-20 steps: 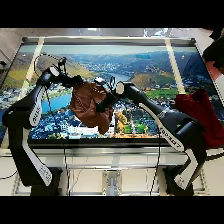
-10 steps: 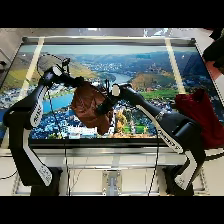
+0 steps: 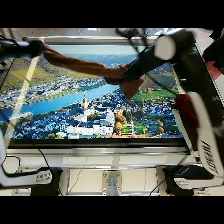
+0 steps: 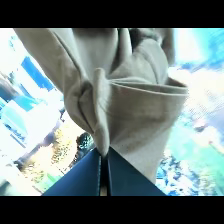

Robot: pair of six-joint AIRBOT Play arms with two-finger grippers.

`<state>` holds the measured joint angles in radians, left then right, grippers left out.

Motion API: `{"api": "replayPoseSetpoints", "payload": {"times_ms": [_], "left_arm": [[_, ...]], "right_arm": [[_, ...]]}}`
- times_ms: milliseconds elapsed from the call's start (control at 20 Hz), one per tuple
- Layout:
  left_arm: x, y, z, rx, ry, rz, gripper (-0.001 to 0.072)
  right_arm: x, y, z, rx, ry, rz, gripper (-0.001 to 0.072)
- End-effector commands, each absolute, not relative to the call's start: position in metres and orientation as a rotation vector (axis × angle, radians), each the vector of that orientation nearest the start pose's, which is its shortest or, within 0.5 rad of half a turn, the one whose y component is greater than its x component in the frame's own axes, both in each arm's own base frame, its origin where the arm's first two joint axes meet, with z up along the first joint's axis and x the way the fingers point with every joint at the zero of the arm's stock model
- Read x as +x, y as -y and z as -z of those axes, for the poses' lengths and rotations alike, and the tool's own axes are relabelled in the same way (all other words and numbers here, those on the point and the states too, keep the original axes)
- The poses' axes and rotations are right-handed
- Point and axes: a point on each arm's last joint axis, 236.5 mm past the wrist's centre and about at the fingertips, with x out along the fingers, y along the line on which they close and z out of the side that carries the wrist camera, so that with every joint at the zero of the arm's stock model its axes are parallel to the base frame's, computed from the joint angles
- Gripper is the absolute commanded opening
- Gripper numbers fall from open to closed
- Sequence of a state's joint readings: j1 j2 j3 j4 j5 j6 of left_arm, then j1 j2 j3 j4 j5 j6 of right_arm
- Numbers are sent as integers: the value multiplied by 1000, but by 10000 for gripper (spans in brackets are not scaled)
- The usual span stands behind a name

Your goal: Fold the shirts.

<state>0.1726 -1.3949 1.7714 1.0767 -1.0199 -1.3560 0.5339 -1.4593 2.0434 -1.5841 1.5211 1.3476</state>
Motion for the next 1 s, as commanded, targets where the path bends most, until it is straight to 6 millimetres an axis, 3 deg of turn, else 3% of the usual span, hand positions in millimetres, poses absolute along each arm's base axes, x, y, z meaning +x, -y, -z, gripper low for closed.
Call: {"api": "replayPoseSetpoints", "payload": {"times_ms": [0, 100, 150, 200, 250, 350, 500, 700, 850, 950], "left_arm": [[418, 6, -379, -138, -324, 199, 13], [364, 19, -430, -66, -195, 206, 13], [341, 25, -442, -47, -168, 211, 13], [325, 27, -441, -25, -183, 209, 13], [316, 29, -428, -11, -245, 214, 12], [308, 34, -365, -51, -490, 245, 12], [308, 42, -245, -155, -853, 293, 12], [284, 53, -77, -297, -1221, 292, 12], [292, 41, 16, -379, -1224, 164, 13], [308, 30, 48, -410, -1169, 87, 12]], "right_arm": [[329, -183, -338, -398, -637, -550, 13], [296, -166, -382, -355, -510, -550, 13], [283, -158, -399, -333, -454, -541, 13], [275, -153, -411, -323, -413, -538, 13], [272, -151, -417, -317, -389, -536, 13], [280, -153, -403, -332, -424, -531, 12], [315, -172, -334, -394, -606, -539, 11], [383, -207, -206, -477, -881, -574, 11], [444, -229, -120, -421, -971, -582, 11], [484, -244, -76, -371, -952, -578, 11]]}}
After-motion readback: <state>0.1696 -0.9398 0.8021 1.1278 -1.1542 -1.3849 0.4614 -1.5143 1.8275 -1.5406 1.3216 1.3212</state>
